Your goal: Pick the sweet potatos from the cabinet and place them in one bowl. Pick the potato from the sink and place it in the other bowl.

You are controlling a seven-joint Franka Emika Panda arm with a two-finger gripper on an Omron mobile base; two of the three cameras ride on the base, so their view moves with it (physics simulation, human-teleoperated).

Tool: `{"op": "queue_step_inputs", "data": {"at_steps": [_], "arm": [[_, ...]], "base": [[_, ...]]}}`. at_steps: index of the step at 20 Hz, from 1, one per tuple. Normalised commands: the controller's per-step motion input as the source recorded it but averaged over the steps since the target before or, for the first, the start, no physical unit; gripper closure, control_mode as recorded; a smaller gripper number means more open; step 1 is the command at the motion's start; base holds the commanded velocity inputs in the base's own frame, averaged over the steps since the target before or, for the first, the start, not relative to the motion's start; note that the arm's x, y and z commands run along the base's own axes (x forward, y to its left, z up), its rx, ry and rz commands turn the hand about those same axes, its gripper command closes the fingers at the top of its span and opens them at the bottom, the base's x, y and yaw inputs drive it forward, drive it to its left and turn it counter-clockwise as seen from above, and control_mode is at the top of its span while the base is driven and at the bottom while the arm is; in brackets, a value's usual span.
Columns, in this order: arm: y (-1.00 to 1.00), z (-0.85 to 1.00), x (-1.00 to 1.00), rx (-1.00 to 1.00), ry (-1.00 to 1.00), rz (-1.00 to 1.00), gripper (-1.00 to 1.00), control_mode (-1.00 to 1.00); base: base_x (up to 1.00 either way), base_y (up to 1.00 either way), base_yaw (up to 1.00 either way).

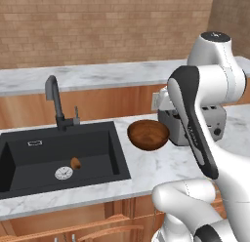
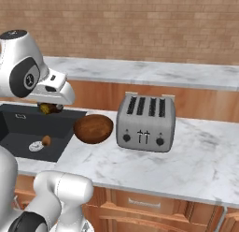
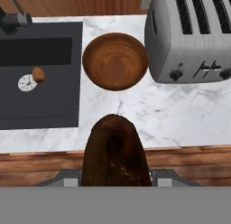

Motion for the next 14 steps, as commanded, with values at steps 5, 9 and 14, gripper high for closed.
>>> {"op": "queue_step_inputs", "data": {"at_steps": [5, 9, 14], "arm": [[0.0, 0.0, 0.0, 0.0, 0.0, 0.0, 1.0, 1.0], [0.0, 0.0, 0.0, 0.0, 0.0, 0.0, 1.0, 1.0], [0.0, 0.0, 0.0, 0.0, 0.0, 0.0, 1.0, 1.0]], "base": [[0.67, 0.0, 0.0], [0.35, 0.0, 0.0], [0.0, 0.0, 0.0]]}}
